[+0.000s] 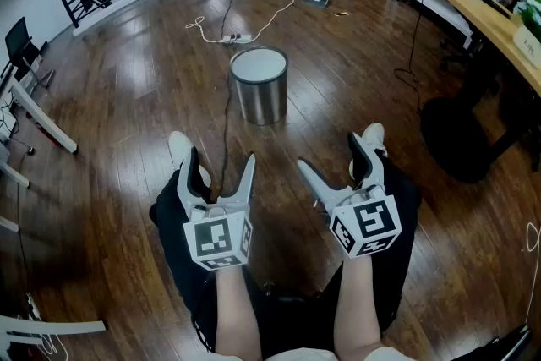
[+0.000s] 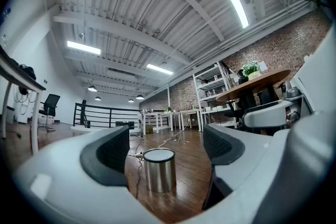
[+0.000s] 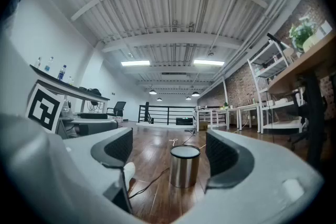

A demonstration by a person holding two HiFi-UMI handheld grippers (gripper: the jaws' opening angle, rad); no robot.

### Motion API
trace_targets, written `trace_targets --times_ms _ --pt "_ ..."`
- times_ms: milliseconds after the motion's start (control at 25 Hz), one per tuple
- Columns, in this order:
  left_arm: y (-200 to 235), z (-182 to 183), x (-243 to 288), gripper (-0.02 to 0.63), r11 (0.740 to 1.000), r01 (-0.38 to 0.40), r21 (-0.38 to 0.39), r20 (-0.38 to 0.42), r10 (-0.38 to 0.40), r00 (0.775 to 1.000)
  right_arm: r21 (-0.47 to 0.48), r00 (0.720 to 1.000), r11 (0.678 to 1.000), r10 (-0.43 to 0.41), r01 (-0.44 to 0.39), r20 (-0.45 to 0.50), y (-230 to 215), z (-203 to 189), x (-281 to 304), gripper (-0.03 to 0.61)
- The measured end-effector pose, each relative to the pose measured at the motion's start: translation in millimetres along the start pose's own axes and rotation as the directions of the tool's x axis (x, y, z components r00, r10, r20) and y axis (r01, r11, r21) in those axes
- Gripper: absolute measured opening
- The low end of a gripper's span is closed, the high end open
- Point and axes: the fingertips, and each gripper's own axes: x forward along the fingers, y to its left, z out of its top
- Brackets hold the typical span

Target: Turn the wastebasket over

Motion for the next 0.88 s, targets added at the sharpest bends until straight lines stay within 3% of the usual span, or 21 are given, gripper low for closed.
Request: trace_targets --times_ms 280,560,880 --pt "27 8 118 0.457 0.999 0.029 -0.015 0.007 -0.029 1.000 0.002 0.999 0.999 -0.032 0.032 0.012 -62 17 98 0.420" --pt "66 -1 241 0.454 1.000 0.016 0.007 0.038 -0.016 0.999 -0.027 1.000 1.000 0.011 -0.012 -0.012 -104 12 219 0.420" --pt "105 -49 325 0.446 0.999 -0.017 -0.028 -0.017 0.017 1.000 0.015 0.989 0.997 0.083 -0.082 -0.125 -119 -34 326 0.420"
